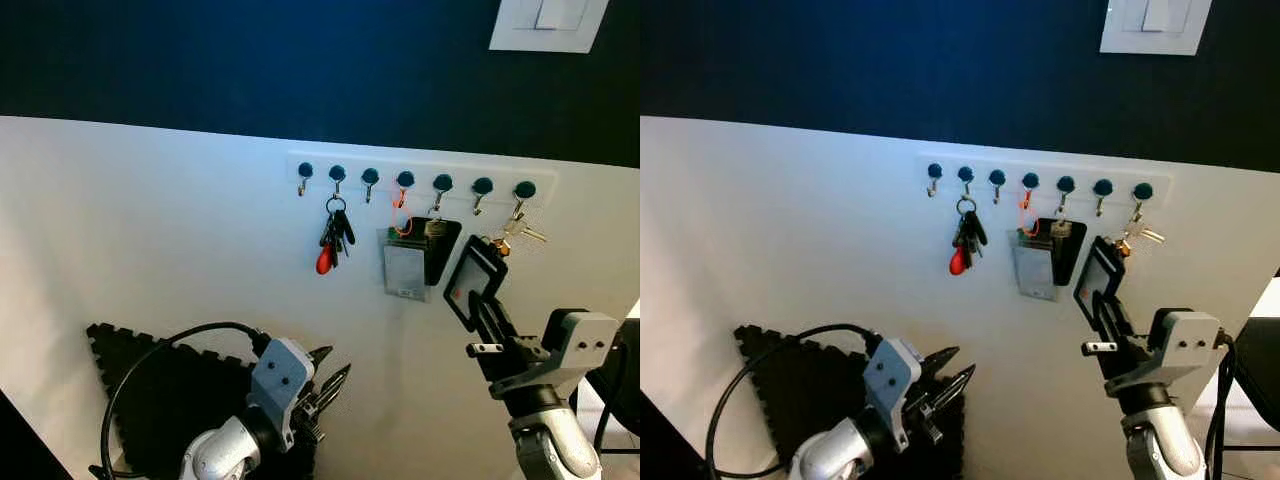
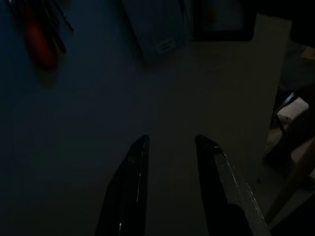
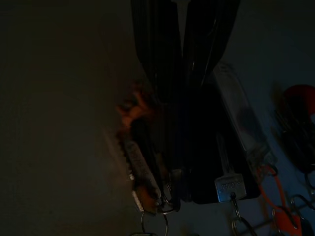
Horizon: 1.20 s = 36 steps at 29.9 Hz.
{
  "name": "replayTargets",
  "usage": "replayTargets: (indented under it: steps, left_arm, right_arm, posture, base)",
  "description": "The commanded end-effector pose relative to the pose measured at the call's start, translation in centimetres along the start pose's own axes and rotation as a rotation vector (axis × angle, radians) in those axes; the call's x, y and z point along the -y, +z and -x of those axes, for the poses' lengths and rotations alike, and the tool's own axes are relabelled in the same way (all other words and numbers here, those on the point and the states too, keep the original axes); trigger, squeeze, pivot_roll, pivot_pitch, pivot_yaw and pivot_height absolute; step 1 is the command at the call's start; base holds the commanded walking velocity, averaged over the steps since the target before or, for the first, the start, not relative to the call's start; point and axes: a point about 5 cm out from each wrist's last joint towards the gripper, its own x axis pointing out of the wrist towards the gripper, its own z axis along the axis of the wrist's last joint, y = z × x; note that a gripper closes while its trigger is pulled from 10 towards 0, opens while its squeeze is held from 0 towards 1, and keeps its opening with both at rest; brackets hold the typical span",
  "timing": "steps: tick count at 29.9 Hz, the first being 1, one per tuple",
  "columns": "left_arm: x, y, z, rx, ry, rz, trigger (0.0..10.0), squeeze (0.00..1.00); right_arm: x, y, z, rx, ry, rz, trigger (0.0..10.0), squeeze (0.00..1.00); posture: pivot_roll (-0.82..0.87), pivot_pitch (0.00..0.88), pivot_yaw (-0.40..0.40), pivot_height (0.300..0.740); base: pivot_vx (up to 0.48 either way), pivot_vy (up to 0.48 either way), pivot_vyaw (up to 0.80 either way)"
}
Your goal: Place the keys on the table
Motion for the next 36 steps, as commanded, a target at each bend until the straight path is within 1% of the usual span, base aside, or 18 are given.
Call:
replayTargets:
  steps: [1,2,7,12,13,14,19,23,24,27,35,36]
  left_arm:
    - [0.2,0.4,-0.2,0.015,-0.004,0.013,10.0,0.00]
    - [0.2,0.5,-0.2,0.018,-0.010,0.009,10.0,0.00]
    - [0.4,0.7,-0.2,0.020,-0.024,0.001,10.0,0.00]
    - [0.5,0.9,-0.3,0.026,-0.034,-0.002,10.0,0.00]
    - [0.4,1.2,-0.5,0.034,-0.041,-0.006,10.0,0.00]
    - [0.4,1.3,-0.5,0.037,-0.043,-0.006,10.0,0.00]
    - [0.5,1.3,-0.6,0.037,-0.056,-0.011,10.0,0.00]
    - [0.5,1.3,-0.5,0.031,-0.065,-0.018,10.0,0.00]
    - [0.6,1.3,-0.5,0.025,-0.073,-0.022,10.0,0.00]
    - [0.7,1.2,-0.4,0.019,-0.086,-0.028,10.0,0.00]
    - [0.9,1.2,-0.4,0.014,-0.096,-0.037,10.0,0.00]
    - [0.8,1.1,-0.5,0.012,-0.095,-0.039,10.0,0.00]
  right_arm:
    - [-0.1,1.0,-0.1,0.043,0.009,0.040,10.0,0.00]
    - [-0.4,1.3,-0.1,0.056,0.025,0.076,10.0,0.00]
    - [-0.7,1.9,0.0,0.083,0.030,0.101,10.0,0.00]
    - [-0.9,2.7,-0.2,0.120,0.020,0.103,10.0,0.00]
    - [-1.1,3.5,-0.5,0.155,0.010,0.103,10.0,0.00]
    - [-1.1,3.7,-0.6,0.166,0.007,0.103,10.0,0.00]
    - [-1.0,4.4,-0.8,0.198,-0.022,0.100,10.0,0.00]
    - [-0.6,4.5,-0.8,0.203,-0.053,0.087,10.0,0.00]
    - [-0.1,4.6,-0.8,0.204,-0.102,0.049,10.0,0.00]
    - [0.5,4.7,-0.8,0.208,-0.148,0.013,10.0,0.00]
    - [0.8,5.2,-1.1,0.224,-0.161,-0.007,10.0,0.00]
    - [0.6,5.6,-1.5,0.238,-0.147,-0.004,10.0,0.00]
  posture:
    - [0.05,0.075,0.017,0.740]
    - [0.04,0.075,0.020,0.740]
    - [0.04,0.073,0.026,0.740]
    - [0.04,0.073,0.029,0.740]
    - [0.04,0.074,0.033,0.740]
    - [0.04,0.073,0.033,0.740]
    - [0.04,0.074,0.035,0.740]
    - [0.04,0.074,0.035,0.740]
    - [0.04,0.072,0.036,0.740]
    - [0.04,0.071,0.038,0.740]
    - [0.04,0.071,0.039,0.740]
    - [0.04,0.071,0.039,0.740]
  base:
    - [0.000,0.000,0.00]
    - [0.000,0.000,0.00]
    - [0.000,0.000,0.00]
    - [0.000,0.000,0.00]
    - [0.000,0.000,0.00]
    - [0.000,0.000,0.00]
    - [0.000,0.000,0.00]
    - [0.000,0.000,0.00]
    - [0.000,0.000,0.00]
    - [0.000,0.000,0.00]
    - [0.000,0.000,0.00]
    - [0.000,0.000,0.00]
